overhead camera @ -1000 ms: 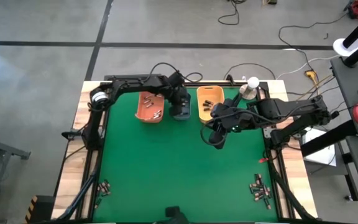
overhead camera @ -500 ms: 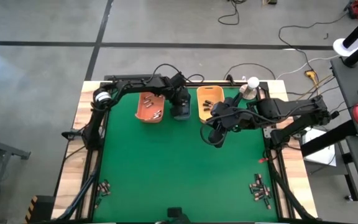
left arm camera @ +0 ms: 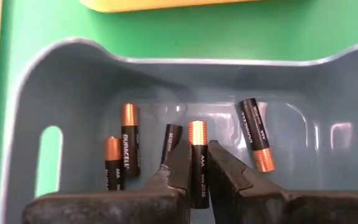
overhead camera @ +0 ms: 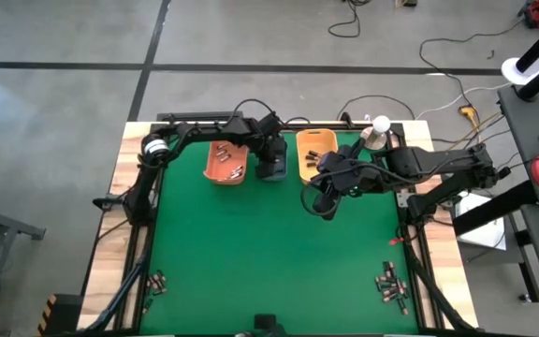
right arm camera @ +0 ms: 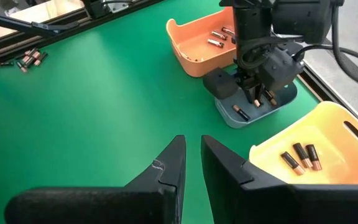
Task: Sort batteries
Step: Put the small black battery into the blue bin, then put the large black battery into the yellow bin
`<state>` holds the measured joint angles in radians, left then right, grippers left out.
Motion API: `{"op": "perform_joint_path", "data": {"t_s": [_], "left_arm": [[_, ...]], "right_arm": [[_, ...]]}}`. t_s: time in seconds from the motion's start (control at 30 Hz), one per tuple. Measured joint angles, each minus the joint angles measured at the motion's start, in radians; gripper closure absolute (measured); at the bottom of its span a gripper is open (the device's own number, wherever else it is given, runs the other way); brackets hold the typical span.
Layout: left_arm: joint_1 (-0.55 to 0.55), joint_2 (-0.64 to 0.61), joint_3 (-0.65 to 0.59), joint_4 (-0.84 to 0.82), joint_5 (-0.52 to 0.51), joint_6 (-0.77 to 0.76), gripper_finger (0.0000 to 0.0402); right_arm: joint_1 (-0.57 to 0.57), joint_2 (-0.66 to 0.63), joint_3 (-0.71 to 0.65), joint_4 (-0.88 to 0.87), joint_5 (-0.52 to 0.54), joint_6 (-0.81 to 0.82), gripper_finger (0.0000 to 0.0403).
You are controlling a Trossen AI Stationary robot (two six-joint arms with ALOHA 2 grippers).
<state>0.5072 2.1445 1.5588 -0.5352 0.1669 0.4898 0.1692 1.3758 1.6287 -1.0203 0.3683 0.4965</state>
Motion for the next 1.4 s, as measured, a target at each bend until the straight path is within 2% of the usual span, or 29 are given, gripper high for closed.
{"op": "perform_joint_path", "data": {"t_s": [0.57, 0.87, 1.13, 1.23, 1.4], "left_arm": [[-0.002, 0.000, 0.000, -0.067, -0.002, 0.026, 0.0389], [-0.002, 0.000, 0.000, -0.067, -0.002, 0.026, 0.0349], [-0.002, -0.027, 0.003, -0.074, -0.023, 0.018, 0.0330], [-0.002, -0.054, 0.083, -0.159, -0.027, -0.006, 0.0320], [-0.003, -0.107, 0.326, -0.356, 0.027, -0.047, 0.0308]], "right_arm": [[0.000, 0.000, 0.000, 0.000, 0.000, 0.001, 0.0359], [0.000, 0.000, 0.000, 0.000, 0.000, 0.001, 0.0360], [0.000, -0.012, 0.000, 0.000, 0.000, -0.018, 0.0351], [0.000, -0.022, 0.000, 0.000, 0.018, -0.056, 0.0343], [-0.006, -0.037, 0.000, -0.001, 0.080, -0.113, 0.0330]]}}
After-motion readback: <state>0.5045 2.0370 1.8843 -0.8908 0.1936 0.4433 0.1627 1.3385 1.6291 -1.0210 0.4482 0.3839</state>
